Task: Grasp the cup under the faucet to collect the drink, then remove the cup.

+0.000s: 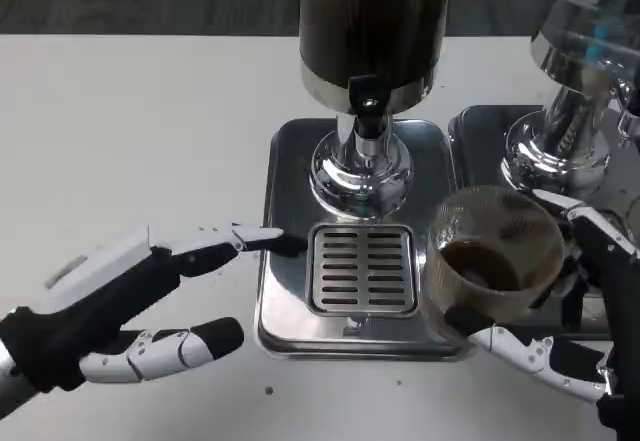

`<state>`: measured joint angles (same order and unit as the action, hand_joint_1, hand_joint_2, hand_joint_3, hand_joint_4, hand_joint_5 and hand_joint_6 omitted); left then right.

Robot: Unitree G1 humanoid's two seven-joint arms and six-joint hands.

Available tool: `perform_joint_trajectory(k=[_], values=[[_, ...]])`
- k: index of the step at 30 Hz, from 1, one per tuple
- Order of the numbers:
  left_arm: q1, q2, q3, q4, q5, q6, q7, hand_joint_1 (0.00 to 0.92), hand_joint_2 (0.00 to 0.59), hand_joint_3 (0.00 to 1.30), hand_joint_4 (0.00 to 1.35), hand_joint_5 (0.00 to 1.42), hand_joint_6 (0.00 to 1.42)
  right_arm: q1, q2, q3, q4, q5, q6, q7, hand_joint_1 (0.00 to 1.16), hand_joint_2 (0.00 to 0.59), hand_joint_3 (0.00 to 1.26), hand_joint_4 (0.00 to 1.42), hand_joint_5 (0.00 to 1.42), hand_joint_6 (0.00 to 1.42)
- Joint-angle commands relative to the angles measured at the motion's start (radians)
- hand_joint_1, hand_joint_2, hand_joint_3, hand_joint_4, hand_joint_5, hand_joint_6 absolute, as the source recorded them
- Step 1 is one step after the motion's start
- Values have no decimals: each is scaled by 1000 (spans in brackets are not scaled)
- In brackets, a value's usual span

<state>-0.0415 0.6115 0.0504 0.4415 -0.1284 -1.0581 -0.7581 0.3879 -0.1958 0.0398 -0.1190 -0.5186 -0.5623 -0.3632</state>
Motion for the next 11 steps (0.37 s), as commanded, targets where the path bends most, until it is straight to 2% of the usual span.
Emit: perform_joint_trajectory(k=[1, 11], values=[[19, 21, -14, -21, -10, -8, 7, 0, 189, 211, 182, 153, 125, 6, 10, -12, -37, 23, -41, -8, 831, 167, 694, 755, 962, 1262], [34, 39, -19, -41, -10, -27, 10, 0, 189, 211, 181, 153, 125, 24, 15, -17, -55, 30, -47, 0, 833, 167, 704, 755, 963, 1265]])
